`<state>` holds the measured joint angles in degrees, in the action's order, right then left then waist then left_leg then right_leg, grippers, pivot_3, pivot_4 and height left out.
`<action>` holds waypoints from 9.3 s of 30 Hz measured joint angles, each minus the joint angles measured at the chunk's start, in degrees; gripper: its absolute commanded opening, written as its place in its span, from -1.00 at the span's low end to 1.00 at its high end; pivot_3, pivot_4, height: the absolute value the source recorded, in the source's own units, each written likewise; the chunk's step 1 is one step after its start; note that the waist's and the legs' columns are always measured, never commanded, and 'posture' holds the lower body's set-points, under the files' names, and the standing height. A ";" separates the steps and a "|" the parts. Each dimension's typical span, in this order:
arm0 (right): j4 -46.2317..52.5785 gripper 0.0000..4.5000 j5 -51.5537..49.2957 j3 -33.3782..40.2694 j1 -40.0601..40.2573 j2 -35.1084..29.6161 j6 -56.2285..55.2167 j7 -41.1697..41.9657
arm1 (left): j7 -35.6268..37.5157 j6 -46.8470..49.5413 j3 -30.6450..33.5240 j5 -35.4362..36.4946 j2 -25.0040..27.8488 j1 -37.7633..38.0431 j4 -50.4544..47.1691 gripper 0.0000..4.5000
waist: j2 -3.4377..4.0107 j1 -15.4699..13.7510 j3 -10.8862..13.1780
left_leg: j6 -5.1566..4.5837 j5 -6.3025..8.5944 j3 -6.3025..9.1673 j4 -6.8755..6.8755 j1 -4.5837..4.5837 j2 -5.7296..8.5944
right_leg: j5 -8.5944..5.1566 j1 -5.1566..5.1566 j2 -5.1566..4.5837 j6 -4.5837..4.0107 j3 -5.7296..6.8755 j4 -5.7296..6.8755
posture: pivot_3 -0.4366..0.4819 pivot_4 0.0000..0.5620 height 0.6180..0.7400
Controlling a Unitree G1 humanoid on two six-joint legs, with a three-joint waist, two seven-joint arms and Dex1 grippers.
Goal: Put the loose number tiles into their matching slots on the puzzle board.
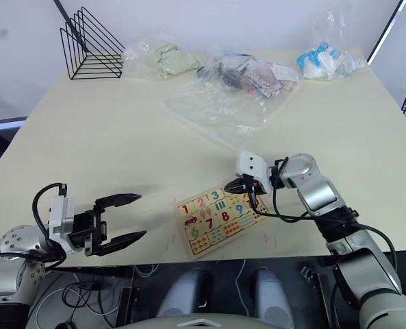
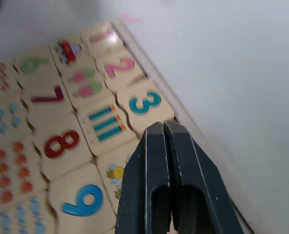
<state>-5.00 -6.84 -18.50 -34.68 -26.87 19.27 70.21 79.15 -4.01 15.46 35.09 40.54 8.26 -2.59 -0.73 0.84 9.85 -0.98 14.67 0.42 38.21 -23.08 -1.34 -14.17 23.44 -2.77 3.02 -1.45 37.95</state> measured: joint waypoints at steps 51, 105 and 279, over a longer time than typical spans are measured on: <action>4.16 0.97 -20.84 48.42 53.79 -6.42 -22.03 -9.50 | -7.94 2.08 6.96 -1.33 -1.97 6.55 5.73 1.00 | -0.07 -0.19 -0.03 | -0.01 0.00 -0.21 -0.02 0.13 -0.01 | -0.16 -0.09 0.03 -0.18 -0.16 -0.06 | -0.05 -0.47 1.00; 2.52 0.97 -11.89 27.00 28.42 -15.88 0.39 -18.60 | 11.25 1.56 -0.38 -1.56 4.76 -8.78 7.38 1.00 | -0.08 -0.13 -0.05 | -0.01 0.00 -0.34 0.03 0.12 0.05 | -0.02 -0.14 0.10 0.03 -0.11 -0.02 | -0.05 -0.47 1.00; -6.91 -0.62 18.98 -16.25 -23.55 -7.55 2.89 15.48 | -0.20 1.87 2.39 1.12 -0.81 4.38 -4.79 1.00 | -0.04 0.07 0.05 | 0.00 0.00 -0.07 0.03 0.07 0.03 | 0.00 -0.01 0.00 -0.01 -0.02 0.02 | -0.05 -0.47 1.00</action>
<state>-11.91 12.14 -34.75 -58.23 -34.41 22.17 85.68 78.96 -2.13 17.85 36.20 39.72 12.64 -7.38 -0.78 0.91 9.91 -0.98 14.67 0.36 38.24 -23.01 -1.31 -14.17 23.42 -2.77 3.01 -1.47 37.97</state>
